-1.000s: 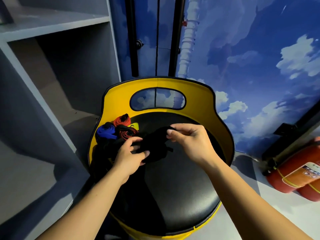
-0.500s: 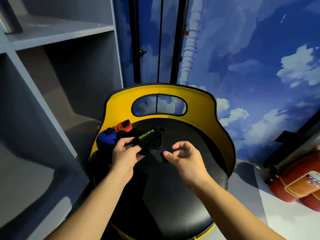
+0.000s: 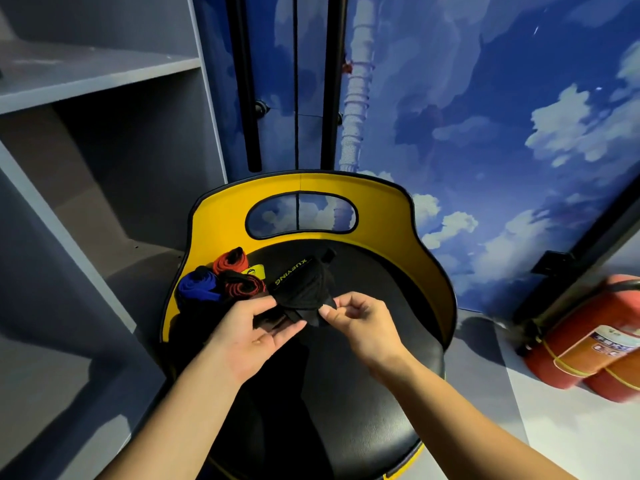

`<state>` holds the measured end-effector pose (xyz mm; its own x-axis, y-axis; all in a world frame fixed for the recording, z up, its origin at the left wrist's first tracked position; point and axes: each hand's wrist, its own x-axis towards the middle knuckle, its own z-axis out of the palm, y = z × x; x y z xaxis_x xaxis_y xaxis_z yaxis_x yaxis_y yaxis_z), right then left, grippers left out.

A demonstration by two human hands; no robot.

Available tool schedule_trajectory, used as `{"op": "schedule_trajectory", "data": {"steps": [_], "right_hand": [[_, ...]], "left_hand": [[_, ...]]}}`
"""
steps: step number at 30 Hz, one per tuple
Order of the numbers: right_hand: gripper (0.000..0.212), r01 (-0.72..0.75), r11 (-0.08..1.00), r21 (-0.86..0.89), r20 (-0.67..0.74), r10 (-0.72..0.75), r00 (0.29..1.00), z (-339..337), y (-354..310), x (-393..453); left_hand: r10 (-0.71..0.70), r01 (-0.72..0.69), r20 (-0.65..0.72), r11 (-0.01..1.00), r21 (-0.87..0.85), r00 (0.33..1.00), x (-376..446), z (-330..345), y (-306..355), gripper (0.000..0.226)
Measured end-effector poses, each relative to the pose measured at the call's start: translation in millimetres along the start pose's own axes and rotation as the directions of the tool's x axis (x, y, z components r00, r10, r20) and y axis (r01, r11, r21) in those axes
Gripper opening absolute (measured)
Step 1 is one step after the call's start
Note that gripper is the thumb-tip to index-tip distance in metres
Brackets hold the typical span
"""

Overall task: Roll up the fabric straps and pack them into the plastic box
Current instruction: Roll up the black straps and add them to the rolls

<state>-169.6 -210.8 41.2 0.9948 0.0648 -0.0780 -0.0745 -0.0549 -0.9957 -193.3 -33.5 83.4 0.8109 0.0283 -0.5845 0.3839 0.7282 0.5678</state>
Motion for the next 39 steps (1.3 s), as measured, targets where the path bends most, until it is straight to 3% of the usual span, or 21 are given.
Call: {"op": "schedule_trajectory", "data": {"steps": [4,8,13,20,22,27,31,33,35,39], "right_hand": [[0.016,0.070,0.997,0.033,0.003,-0.070,0.998,-1.2,-1.8,-2.7],[0.023,0.087,0.996,-0.023,-0.102,-0.089,0.991,-1.6,-2.6,-3.4],[0.006,-0.092,0.991,0.102,0.024,0.090,0.996,2.6,-7.5,-5.7],[0.008,-0.424,0.823,0.377,0.276,0.337,0.900,-2.8,-22.4,-1.5],[0.020,-0.464,0.802,0.375,0.325,0.355,0.876,-6.2,-26.2,-1.0],[0.054,-0.397,0.853,0.340,0.312,0.295,0.903,-5.6,-22.3,-0.5],[0.057,-0.293,0.864,0.409,0.255,0.200,0.946,-6.3,-18.6,1.0],[0.051,-0.245,0.859,0.449,0.246,0.144,0.958,-7.7,-18.6,2.6],[0.048,-0.204,0.864,0.461,0.250,0.094,0.964,-10.0,-18.5,4.2],[0.052,-0.150,0.898,0.415,0.282,0.030,0.959,-11.3,-15.4,3.3]], "left_hand": [[-0.083,0.083,0.016,0.996,0.023,0.996,0.1,-0.2,-1.8,0.020],[-0.097,0.095,0.037,0.994,0.049,0.995,0.1,0.0,-2.4,0.022],[-0.074,0.073,0.010,0.993,0.093,0.997,10.1,-6.5,-4.5,0.023],[0.017,-0.041,0.083,0.956,0.290,0.996,16.1,-10.1,-6.0,0.029],[0.088,-0.121,0.108,0.924,0.363,0.990,15.8,-8.6,-5.5,0.029],[0.226,-0.307,0.213,0.778,0.548,0.951,9.1,-4.6,-15.2,0.032],[0.255,-0.380,0.291,0.743,0.551,0.922,10.2,-7.7,-14.5,0.040],[0.246,-0.390,0.333,0.780,0.490,0.910,9.5,-8.3,-11.3,0.054],[0.181,-0.299,0.319,0.877,0.375,0.930,10.3,-8.8,-9.2,0.071],[0.039,-0.183,0.349,0.903,0.388,0.936,6.3,-5.5,-10.5,0.055]]}}
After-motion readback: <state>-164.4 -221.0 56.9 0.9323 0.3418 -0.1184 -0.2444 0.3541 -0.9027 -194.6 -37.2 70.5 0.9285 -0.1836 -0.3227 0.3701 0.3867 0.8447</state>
